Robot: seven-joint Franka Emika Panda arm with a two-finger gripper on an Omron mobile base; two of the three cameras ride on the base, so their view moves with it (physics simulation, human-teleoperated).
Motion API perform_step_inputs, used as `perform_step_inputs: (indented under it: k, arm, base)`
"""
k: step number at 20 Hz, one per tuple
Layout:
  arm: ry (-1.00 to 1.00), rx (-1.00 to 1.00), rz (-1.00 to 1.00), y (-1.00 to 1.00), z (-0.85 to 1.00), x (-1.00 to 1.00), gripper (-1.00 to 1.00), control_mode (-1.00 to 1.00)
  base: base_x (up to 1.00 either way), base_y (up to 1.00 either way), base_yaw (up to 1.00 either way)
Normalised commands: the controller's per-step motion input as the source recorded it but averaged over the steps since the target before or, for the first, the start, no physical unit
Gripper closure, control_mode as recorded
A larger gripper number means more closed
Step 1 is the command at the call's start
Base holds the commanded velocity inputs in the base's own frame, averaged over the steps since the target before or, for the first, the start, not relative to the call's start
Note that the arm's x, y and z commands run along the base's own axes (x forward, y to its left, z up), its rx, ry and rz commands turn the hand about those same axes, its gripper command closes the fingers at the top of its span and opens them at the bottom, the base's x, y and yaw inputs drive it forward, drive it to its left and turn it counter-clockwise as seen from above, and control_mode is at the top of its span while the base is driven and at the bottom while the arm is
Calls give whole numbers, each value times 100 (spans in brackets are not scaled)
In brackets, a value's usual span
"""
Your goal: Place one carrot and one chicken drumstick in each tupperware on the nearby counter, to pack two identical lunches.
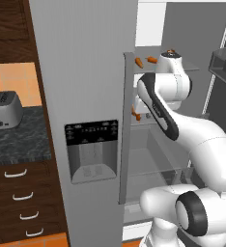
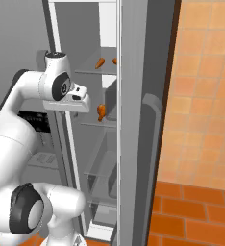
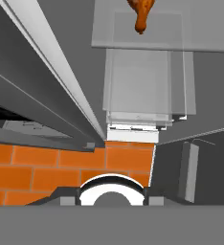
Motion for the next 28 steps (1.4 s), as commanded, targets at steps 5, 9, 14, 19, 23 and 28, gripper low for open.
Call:
perform_step_inputs:
  k: [5, 9, 14, 19, 23, 28]
  arm:
    - [0, -4, -1, 13, -11, 2, -100, -100]
    - [0, -4, -3, 7, -22, 0, -100, -100]
    - [-9, 1, 0, -73, -4, -1, -100, -100]
    - [2, 6, 2, -87, -9, 77, -100, -100]
    - [0, 8, 8, -67, -15, 100, -100, -100]
    - [0, 7, 17, 24, -16, 84, -100, -100]
  base:
    - [0, 0, 0]
    - [0, 0, 0]
    - [0, 0, 0]
    - [0, 0, 0]
    - [0, 0, 0]
    - [0, 0, 0]
